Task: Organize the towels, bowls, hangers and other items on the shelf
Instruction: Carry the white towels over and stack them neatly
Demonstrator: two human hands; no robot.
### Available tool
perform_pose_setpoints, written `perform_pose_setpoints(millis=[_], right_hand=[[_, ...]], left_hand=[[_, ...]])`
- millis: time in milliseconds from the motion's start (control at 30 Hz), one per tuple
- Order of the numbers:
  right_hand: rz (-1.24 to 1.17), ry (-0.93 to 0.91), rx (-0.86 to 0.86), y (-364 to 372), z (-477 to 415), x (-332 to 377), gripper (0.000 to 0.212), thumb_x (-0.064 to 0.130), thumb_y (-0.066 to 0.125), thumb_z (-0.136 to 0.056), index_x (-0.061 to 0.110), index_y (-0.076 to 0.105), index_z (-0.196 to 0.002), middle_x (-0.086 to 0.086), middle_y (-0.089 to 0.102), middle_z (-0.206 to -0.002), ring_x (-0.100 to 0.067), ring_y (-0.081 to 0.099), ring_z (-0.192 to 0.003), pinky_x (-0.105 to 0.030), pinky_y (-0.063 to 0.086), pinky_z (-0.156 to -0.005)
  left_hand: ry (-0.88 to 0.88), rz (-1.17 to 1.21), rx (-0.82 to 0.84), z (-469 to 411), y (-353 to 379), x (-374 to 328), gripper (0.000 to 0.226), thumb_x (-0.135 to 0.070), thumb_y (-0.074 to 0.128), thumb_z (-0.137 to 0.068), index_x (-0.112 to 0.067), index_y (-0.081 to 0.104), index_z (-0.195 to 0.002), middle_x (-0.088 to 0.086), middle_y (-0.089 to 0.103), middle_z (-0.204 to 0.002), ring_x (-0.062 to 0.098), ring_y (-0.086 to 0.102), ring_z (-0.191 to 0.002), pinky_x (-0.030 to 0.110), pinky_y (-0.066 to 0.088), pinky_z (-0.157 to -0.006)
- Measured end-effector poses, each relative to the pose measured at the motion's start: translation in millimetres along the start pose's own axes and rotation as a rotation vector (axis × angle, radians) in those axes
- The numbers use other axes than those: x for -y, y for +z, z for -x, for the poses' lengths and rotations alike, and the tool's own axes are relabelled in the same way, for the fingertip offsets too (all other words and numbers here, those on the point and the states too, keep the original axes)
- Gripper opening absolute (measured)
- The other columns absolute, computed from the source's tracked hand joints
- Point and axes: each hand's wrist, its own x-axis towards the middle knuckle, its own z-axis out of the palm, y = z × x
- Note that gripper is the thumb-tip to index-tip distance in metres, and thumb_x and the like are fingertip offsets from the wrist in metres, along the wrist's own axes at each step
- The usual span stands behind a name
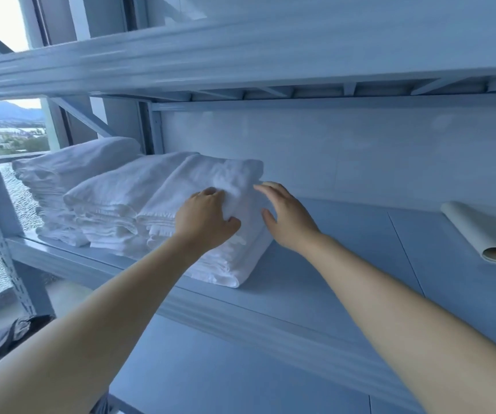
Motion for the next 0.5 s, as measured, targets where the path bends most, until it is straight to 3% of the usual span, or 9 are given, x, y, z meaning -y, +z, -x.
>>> perform_pose_setpoints(millis=[100,233,300,400,500], right_hand=[[0.075,-0.038,0.007,8,-23,6,0.051,0.003,0.045,-0.092,0.017,0.037,-0.141,0.0,0.03,-0.15,-0.019,0.03,-0.136,-0.027,0.027,-0.107],[0.154,-0.047,0.053,15,-53,6,0.057,-0.003,0.041,-0.09,0.021,0.038,-0.141,-0.001,0.026,-0.153,-0.02,0.024,-0.139,-0.031,0.027,-0.11],[0.149,-0.05,0.056,18,-61,4,0.052,-0.002,0.04,-0.09,0.02,0.045,-0.137,-0.003,0.031,-0.151,-0.022,0.027,-0.138,-0.033,0.029,-0.109],[0.119,-0.071,0.026,18,-66,-1,0.04,0.001,0.043,-0.09,0.015,0.057,-0.125,-0.005,0.047,-0.137,-0.026,0.041,-0.127,-0.032,0.037,-0.098],[0.115,-0.077,-0.021,14,-70,-3,0.03,0.005,0.044,-0.092,0.013,0.063,-0.114,-0.006,0.058,-0.119,-0.026,0.05,-0.111,-0.031,0.042,-0.084]], left_hand=[[0.044,0.008,-0.007,3,-1,6,0.045,-0.036,0.06,-0.074,-0.021,0.058,-0.116,-0.005,0.058,-0.122,0.023,0.055,-0.107,0.026,0.037,-0.068],[0.083,0.007,0.0,3,0,13,0.045,-0.039,0.056,-0.075,-0.024,0.057,-0.118,-0.009,0.056,-0.125,0.021,0.054,-0.108,0.028,0.042,-0.07],[0.089,0.06,0.02,1,-2,19,0.049,-0.048,0.053,-0.078,-0.027,0.055,-0.122,-0.009,0.054,-0.128,0.019,0.053,-0.112,0.031,0.046,-0.078],[0.104,0.212,0.08,-5,-7,34,0.071,-0.071,0.027,-0.076,-0.03,0.052,-0.13,-0.008,0.048,-0.138,0.014,0.043,-0.126,0.033,0.035,-0.099],[0.088,0.228,0.125,-15,-7,48,0.076,-0.072,0.015,-0.077,-0.036,0.043,-0.137,-0.005,0.034,-0.15,0.011,0.024,-0.14,0.037,0.018,-0.113]])
